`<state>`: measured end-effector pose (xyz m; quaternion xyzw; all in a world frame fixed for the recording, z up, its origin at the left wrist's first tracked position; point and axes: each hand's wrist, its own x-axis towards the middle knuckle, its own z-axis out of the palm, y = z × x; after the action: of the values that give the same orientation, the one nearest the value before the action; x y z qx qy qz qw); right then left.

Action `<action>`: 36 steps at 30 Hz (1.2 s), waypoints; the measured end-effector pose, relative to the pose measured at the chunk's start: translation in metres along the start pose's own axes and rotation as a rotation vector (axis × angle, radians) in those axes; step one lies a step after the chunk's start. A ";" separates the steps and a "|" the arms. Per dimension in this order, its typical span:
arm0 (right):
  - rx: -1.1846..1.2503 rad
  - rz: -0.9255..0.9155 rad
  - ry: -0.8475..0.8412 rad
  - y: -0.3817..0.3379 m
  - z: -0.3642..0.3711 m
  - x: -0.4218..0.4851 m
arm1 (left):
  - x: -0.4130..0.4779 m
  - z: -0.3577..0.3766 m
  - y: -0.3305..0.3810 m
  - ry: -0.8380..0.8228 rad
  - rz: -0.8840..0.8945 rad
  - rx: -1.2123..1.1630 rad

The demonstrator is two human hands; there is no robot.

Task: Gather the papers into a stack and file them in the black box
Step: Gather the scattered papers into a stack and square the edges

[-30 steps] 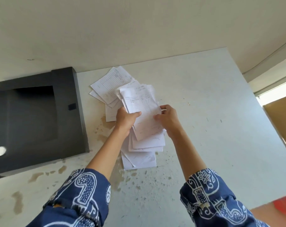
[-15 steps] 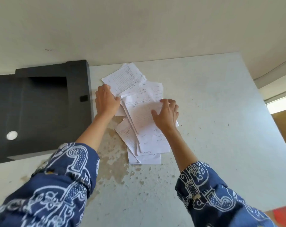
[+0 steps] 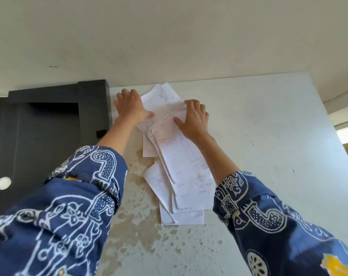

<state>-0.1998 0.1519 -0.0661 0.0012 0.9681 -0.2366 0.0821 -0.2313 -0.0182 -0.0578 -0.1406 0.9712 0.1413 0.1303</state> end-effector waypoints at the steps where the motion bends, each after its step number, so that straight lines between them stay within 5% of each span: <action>1: -0.010 0.002 0.006 -0.001 0.001 0.005 | 0.004 -0.001 0.000 -0.031 -0.023 -0.016; 5: -0.022 0.019 -0.009 -0.007 0.005 0.021 | 0.014 -0.002 -0.004 -0.124 -0.089 -0.219; 11: 0.064 0.124 -0.087 -0.017 -0.001 0.039 | 0.003 -0.010 -0.006 -0.043 -0.005 -0.495; 18: 0.912 0.201 -0.110 -0.040 -0.021 0.056 | -0.011 -0.037 -0.018 0.068 -0.052 -0.964; 24: 1.198 0.188 -0.152 -0.055 -0.040 0.054 | -0.024 -0.053 -0.013 -0.011 -0.092 -1.241; 29: 1.003 0.236 -0.154 -0.037 -0.049 0.043 | -0.045 -0.039 -0.005 -0.038 -0.139 -1.062; 36: 0.502 0.298 -0.205 0.004 -0.033 -0.008 | -0.085 0.012 0.009 -0.049 -0.324 -0.516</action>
<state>-0.1971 0.1704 -0.0377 0.1394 0.8553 -0.4527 0.2101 -0.1532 0.0136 -0.0419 -0.3188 0.8647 0.3641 0.1346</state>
